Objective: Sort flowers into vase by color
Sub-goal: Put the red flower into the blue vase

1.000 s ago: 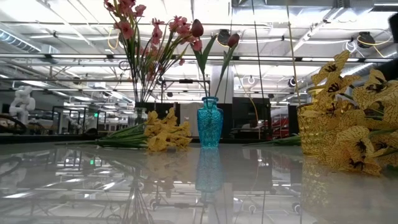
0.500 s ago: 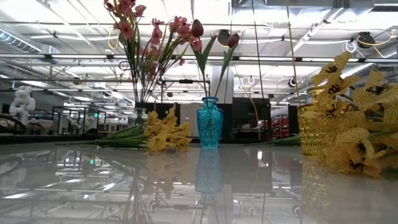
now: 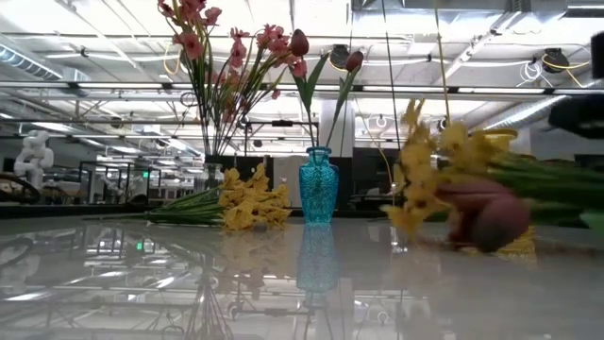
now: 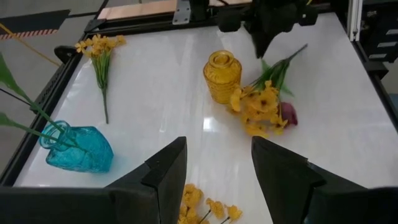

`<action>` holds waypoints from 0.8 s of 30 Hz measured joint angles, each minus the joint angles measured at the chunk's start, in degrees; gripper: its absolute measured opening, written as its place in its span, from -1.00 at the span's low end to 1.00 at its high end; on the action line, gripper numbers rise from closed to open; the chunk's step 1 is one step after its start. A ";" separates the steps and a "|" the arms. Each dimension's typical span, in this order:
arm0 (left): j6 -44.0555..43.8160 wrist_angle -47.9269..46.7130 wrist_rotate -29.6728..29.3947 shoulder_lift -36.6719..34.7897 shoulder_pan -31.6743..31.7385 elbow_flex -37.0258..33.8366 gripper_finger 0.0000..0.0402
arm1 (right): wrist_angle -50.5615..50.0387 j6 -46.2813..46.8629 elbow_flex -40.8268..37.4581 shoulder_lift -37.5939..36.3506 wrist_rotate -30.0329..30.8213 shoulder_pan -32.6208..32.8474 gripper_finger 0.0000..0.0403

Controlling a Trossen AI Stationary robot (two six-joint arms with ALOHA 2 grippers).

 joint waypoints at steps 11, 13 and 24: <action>0.10 0.95 -0.11 0.00 0.00 0.00 -0.07 | -17.11 -1.72 11.90 0.13 20.48 -0.04 -1.00; 0.11 0.96 -0.59 0.00 0.00 0.00 -0.07 | -19.52 -2.10 14.39 0.56 24.13 -0.04 -1.00; 3.55 5.02 -0.96 0.00 0.00 0.00 -0.07 | -24.76 -5.17 21.46 0.66 30.48 -7.89 -1.00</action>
